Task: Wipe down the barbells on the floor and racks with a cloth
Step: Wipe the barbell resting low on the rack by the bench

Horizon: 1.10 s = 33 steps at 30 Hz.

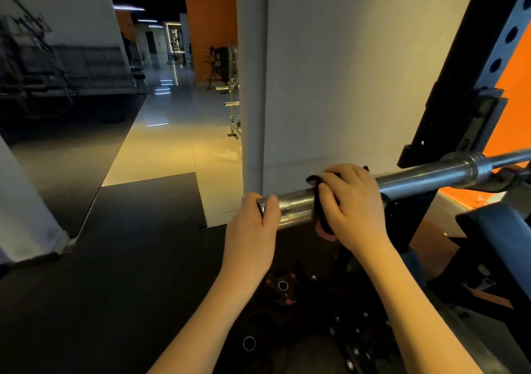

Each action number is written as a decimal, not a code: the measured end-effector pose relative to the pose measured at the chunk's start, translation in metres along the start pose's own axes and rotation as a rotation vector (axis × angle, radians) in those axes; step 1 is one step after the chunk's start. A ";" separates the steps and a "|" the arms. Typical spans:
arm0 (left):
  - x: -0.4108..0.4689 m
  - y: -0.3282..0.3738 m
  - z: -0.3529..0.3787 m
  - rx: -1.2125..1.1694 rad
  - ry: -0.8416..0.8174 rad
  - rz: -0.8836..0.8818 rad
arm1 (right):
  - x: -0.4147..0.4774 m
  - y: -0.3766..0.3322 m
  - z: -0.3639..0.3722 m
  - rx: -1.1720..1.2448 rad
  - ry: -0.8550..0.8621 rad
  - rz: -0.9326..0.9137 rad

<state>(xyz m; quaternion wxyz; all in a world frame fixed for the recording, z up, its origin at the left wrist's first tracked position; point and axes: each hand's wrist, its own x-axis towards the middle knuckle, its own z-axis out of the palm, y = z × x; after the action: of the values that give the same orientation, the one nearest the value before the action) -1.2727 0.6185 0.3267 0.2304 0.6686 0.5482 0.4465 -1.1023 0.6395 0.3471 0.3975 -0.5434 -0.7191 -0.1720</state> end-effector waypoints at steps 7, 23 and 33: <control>0.007 -0.025 0.004 0.242 0.215 0.421 | -0.016 -0.050 0.010 0.045 -0.026 -0.009; 0.008 -0.001 0.002 0.084 0.139 0.178 | 0.002 0.018 -0.003 -0.008 0.037 0.173; 0.013 0.015 -0.013 0.478 0.120 0.264 | -0.002 0.031 -0.003 -0.037 0.107 0.131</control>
<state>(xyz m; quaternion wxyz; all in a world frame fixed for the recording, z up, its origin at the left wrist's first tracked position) -1.2756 0.6238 0.3495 -0.0269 0.7418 0.5590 0.3695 -1.0722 0.6472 0.3413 0.4355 -0.5866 -0.6565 -0.1876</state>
